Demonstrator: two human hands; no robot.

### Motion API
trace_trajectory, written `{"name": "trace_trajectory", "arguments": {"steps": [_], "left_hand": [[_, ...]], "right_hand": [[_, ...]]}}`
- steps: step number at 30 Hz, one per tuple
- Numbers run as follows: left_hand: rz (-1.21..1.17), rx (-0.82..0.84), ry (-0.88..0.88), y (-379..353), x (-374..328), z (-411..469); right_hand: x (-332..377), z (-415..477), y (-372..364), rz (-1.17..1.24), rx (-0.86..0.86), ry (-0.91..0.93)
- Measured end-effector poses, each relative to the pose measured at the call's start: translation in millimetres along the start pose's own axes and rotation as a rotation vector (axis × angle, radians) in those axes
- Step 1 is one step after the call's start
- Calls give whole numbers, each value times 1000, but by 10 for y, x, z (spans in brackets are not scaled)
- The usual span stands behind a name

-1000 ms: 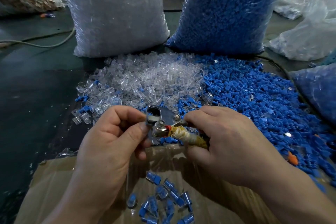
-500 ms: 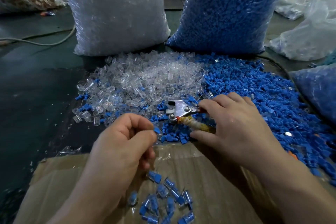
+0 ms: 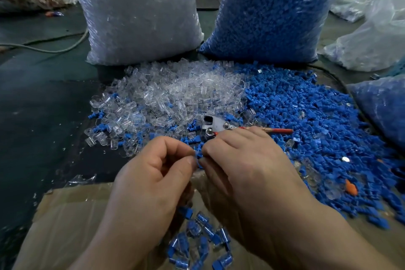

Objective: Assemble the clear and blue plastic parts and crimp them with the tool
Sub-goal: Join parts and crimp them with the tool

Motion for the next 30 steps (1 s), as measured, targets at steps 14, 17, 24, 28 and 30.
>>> {"name": "trace_trajectory", "arguments": {"steps": [14,17,24,28,30], "left_hand": [[174,170,-293,108,-124,-14],[208,244,-398,130,-181,-38],[603,159,-260,282,-42,92],[731,304,-321,169,-14,51],[734,358,-345,127,-29,20]], "right_hand": [[126,-34,93,682,149,-323],[118,-52,127,1351,398,-687],[-69,-122,17,-21,258,-317],[-49,-80,-105,-107,206,-283],[-67,-37,-148,-132,184,-275]]}}
Point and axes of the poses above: each hand's wrist, its own z-axis towards the middle knuckle, its own y-axis out of the back of the hand, x = y × z, the point moved 2 cm from there along z, towards the middle knuckle
